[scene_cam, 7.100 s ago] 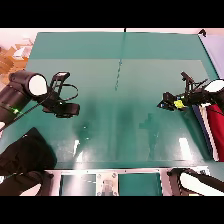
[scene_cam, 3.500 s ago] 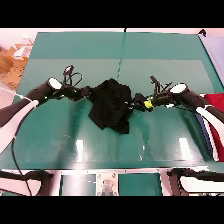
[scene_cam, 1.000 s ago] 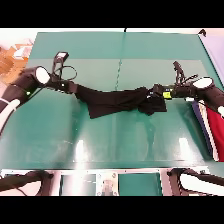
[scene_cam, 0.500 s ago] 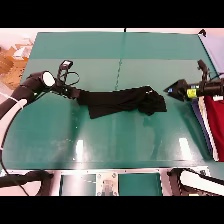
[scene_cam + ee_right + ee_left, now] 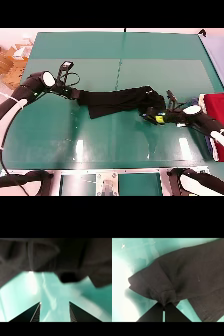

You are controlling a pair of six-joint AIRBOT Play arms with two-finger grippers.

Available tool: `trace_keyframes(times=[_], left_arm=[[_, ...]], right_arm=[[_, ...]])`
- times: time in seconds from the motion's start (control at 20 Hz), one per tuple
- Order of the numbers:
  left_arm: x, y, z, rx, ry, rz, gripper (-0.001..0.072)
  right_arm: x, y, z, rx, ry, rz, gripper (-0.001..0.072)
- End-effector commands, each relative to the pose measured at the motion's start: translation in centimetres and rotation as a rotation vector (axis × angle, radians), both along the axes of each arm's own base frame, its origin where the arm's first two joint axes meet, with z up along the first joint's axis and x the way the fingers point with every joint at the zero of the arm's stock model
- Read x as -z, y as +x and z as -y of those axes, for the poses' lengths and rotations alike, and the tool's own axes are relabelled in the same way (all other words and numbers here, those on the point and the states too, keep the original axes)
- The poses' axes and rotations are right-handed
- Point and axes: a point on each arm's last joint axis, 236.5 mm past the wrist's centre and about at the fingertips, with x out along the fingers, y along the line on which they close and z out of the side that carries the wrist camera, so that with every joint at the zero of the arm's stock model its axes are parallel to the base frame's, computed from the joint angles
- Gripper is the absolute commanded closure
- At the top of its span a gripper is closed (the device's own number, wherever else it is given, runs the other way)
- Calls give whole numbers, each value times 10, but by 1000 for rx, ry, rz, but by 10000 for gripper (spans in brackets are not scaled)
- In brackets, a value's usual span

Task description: Fold the shirts.

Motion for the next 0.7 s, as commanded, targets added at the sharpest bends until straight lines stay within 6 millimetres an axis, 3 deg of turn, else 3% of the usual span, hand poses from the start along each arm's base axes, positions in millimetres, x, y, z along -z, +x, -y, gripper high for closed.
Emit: trace_keyframes(times=[0.0,0.15,0.3,0.4,0.5,0.55,0.65], left_arm=[[2,-4,0,21,8,-13,687],[3,-6,0,23,9,-19,687],[2,-5,0,23,9,-14,687],[2,-3,0,22,9,-10,687],[2,-3,0,21,9,-9,687],[2,-3,0,25,10,-8,687],[-4,-3,-3,55,36,-1,687]], right_arm=[[5,33,6,138,-93,130,307],[-1,50,21,207,-123,178,307],[5,52,23,235,-123,165,314],[10,52,20,261,-93,134,477],[12,49,12,256,-75,118,558],[11,46,7,230,-66,114,675],[-5,46,-4,145,-16,120,690]])
